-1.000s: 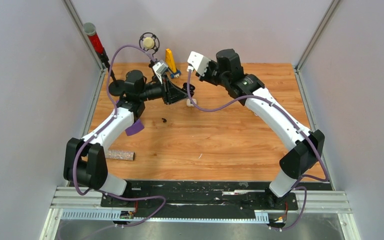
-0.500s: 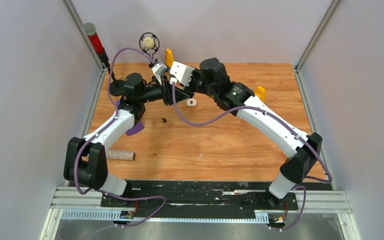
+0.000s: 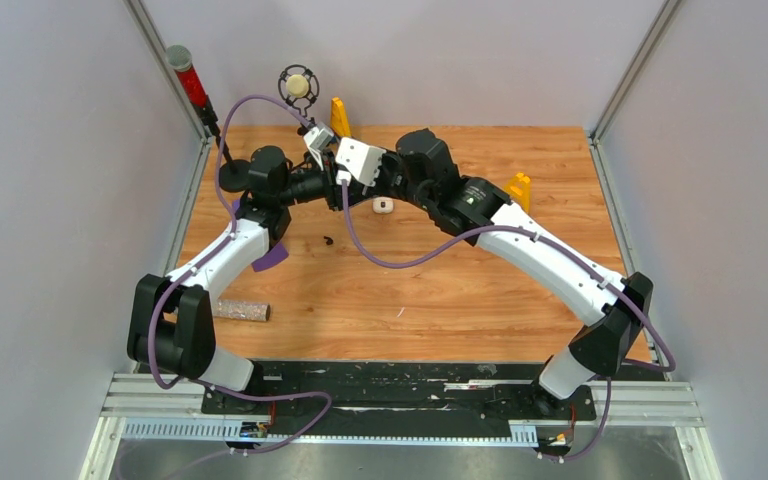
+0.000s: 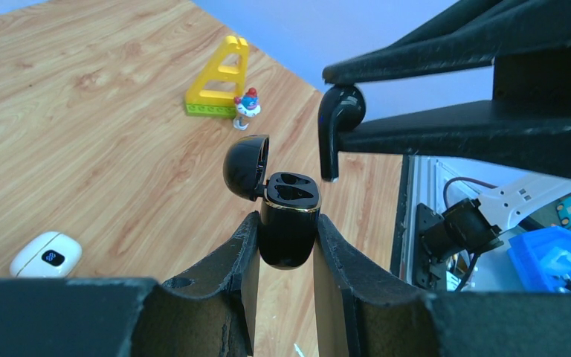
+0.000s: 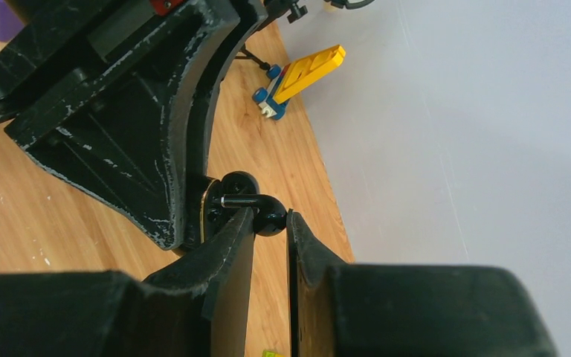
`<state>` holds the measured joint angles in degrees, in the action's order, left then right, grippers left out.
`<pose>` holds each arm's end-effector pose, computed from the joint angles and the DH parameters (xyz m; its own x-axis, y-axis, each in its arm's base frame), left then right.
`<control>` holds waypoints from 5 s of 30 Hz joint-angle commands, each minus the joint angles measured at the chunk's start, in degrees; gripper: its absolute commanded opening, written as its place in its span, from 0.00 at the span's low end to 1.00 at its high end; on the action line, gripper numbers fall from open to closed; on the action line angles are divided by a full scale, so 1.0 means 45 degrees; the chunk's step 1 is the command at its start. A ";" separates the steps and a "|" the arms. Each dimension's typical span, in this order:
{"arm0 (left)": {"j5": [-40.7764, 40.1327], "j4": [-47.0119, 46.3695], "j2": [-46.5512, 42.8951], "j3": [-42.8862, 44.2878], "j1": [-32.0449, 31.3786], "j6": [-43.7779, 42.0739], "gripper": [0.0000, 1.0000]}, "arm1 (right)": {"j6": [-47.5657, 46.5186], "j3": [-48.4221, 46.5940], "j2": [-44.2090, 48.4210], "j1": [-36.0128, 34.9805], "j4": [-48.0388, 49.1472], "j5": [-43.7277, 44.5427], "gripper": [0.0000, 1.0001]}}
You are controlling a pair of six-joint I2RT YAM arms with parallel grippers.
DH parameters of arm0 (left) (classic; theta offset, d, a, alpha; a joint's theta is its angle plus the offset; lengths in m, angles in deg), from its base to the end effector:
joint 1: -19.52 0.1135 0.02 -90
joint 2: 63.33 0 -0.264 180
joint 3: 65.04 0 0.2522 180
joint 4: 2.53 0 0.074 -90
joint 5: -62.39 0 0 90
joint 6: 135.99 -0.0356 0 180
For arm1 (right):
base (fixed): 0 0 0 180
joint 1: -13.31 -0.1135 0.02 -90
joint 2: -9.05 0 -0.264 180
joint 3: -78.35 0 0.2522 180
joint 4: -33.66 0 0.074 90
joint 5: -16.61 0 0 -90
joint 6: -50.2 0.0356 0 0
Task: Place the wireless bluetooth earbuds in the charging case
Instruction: Place the earbud in the charging case.
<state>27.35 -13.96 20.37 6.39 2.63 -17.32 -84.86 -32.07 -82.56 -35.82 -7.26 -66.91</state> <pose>0.3091 -0.1243 0.3209 -0.4682 -0.1457 -0.8715 0.8269 0.2754 -0.4902 0.2435 0.2753 0.4175 0.3095 -0.7172 -0.6244 -0.6567 0.3136 -0.6858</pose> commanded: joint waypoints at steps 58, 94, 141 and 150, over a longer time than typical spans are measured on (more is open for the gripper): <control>0.0194 -0.0882 -0.0740 0.0006 0.0255 0.0675 0.00 | -0.0466 0.1125 0.0483 -0.1292 -0.0380 0.0452 0.18; 0.2127 0.6564 -0.1452 0.0831 0.1057 -0.8548 0.00 | 0.2604 0.1152 -0.0056 0.6526 -0.1197 -0.5294 0.97; 0.4499 1.3028 -0.1607 0.2261 0.1007 -1.4769 0.00 | -0.4697 -0.0508 -0.7830 0.6914 -0.2351 -0.4475 0.82; 0.4606 1.3037 -0.1645 0.2272 0.0998 -1.4764 0.00 | -0.3907 -0.0761 -0.7776 0.6368 -0.2657 -0.4838 0.81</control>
<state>45.89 44.90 14.45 15.11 7.26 -83.68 -105.21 -35.13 -117.81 -6.18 -16.05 -85.64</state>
